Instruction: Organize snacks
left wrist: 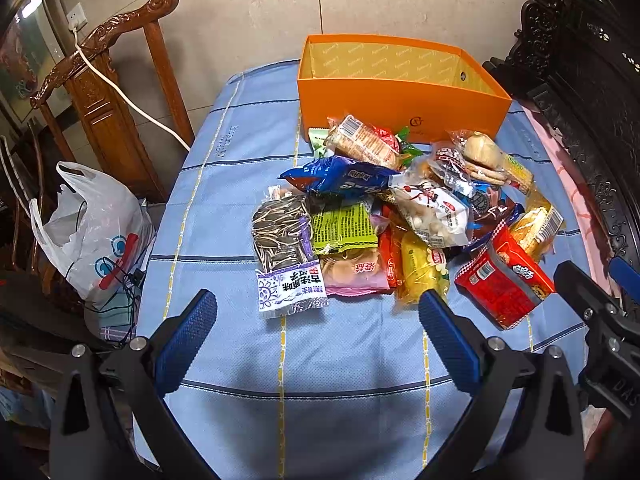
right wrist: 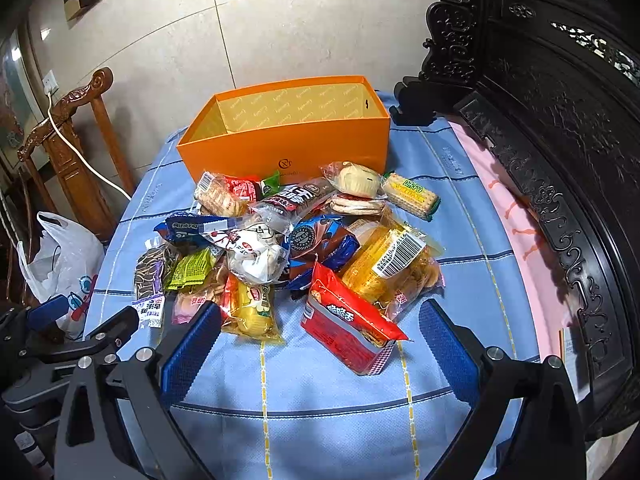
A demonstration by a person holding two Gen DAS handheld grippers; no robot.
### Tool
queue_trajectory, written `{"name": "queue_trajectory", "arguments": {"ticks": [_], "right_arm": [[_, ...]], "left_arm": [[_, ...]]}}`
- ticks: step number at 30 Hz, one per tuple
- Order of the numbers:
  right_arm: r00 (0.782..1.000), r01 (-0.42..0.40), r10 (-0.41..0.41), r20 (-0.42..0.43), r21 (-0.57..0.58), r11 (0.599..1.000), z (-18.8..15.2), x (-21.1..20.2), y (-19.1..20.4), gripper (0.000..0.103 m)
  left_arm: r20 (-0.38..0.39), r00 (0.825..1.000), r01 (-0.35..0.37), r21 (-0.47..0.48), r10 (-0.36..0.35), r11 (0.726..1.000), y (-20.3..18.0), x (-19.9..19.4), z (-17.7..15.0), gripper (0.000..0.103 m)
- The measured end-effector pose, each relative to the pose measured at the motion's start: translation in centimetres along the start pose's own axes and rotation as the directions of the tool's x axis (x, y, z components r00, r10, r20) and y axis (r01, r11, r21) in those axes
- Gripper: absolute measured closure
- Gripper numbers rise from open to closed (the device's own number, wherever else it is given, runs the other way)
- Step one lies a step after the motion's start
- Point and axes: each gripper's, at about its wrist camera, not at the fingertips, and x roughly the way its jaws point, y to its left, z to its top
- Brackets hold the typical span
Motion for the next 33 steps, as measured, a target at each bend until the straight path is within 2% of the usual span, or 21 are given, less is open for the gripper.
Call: {"name": "queue_trajectory", "arguments": {"ticks": [33], "right_arm": [[1.000, -0.003, 0.003, -0.026, 0.010, 1.000, -0.2, 1.4, -0.3, 0.004]], "left_arm": [[-0.031, 0.999, -0.011, 0.006, 0.011, 1.000, -0.2, 1.4, 0.1, 0.004]]}}
